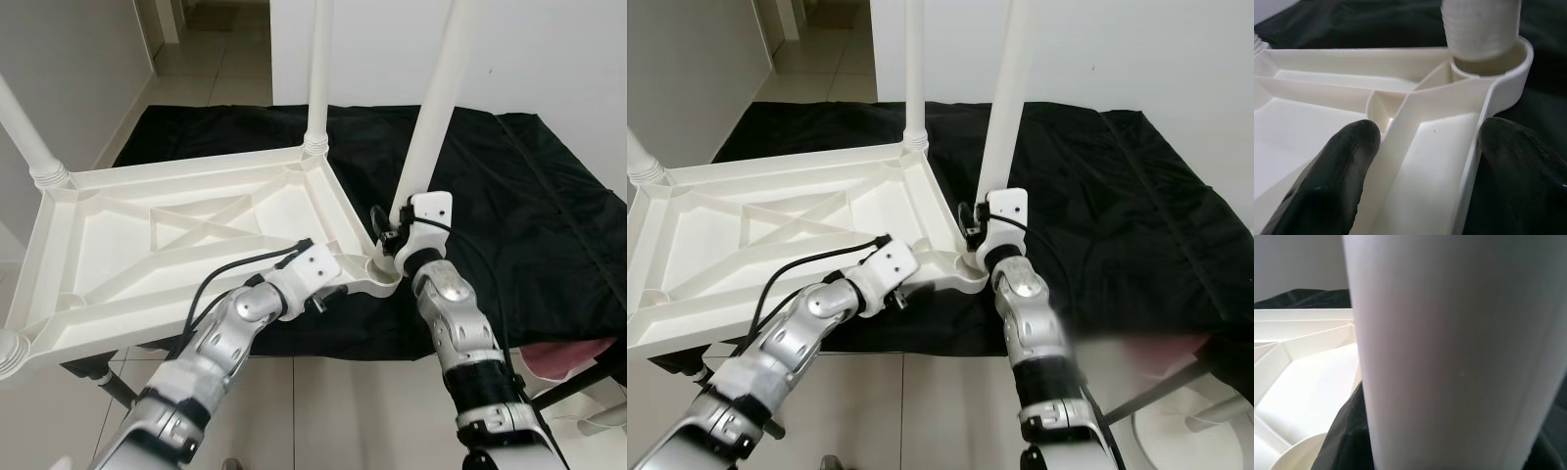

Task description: Building children table

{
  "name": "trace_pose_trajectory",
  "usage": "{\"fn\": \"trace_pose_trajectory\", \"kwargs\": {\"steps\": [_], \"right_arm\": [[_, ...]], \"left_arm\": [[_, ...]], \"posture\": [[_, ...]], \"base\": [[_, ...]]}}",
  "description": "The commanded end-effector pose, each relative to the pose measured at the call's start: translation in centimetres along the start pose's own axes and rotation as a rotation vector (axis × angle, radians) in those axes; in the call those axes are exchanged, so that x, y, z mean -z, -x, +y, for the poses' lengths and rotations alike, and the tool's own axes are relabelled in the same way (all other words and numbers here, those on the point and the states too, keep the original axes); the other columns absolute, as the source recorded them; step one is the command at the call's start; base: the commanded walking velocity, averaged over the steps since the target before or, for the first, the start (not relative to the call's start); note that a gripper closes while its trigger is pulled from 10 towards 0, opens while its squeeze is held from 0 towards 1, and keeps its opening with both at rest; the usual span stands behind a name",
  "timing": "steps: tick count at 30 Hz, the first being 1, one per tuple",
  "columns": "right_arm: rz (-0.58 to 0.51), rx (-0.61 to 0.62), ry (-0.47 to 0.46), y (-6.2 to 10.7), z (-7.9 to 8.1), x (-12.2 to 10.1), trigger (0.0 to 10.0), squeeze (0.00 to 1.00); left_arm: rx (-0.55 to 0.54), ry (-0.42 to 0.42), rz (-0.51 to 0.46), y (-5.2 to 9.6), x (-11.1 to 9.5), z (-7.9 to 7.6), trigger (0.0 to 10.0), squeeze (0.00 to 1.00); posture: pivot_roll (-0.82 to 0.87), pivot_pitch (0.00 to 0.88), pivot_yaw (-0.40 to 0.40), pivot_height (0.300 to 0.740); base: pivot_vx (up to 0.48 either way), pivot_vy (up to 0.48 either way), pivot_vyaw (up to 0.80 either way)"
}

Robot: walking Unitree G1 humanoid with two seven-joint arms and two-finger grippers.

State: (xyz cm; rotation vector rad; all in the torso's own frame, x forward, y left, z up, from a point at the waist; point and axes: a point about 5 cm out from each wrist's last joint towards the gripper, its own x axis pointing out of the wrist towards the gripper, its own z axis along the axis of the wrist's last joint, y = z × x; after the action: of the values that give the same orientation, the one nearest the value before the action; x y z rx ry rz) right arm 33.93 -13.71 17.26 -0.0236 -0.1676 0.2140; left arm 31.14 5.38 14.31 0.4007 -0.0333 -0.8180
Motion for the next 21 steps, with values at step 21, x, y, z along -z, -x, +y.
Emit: {"fn": "trace_pose_trajectory", "kwargs": {"steps": [21], "right_arm": [[0.014, -0.083, 0.026, 2.7, -0.3, 2.9, 10.0, 0.0]], "left_arm": [[0.042, 0.254, -0.044, 3.5, -0.2, -1.9, 10.0, 0.0]], "posture": [[0.02, 0.053, -0.026, 0.74]], "base": [[0.0, 0.0, 0.0]]}}
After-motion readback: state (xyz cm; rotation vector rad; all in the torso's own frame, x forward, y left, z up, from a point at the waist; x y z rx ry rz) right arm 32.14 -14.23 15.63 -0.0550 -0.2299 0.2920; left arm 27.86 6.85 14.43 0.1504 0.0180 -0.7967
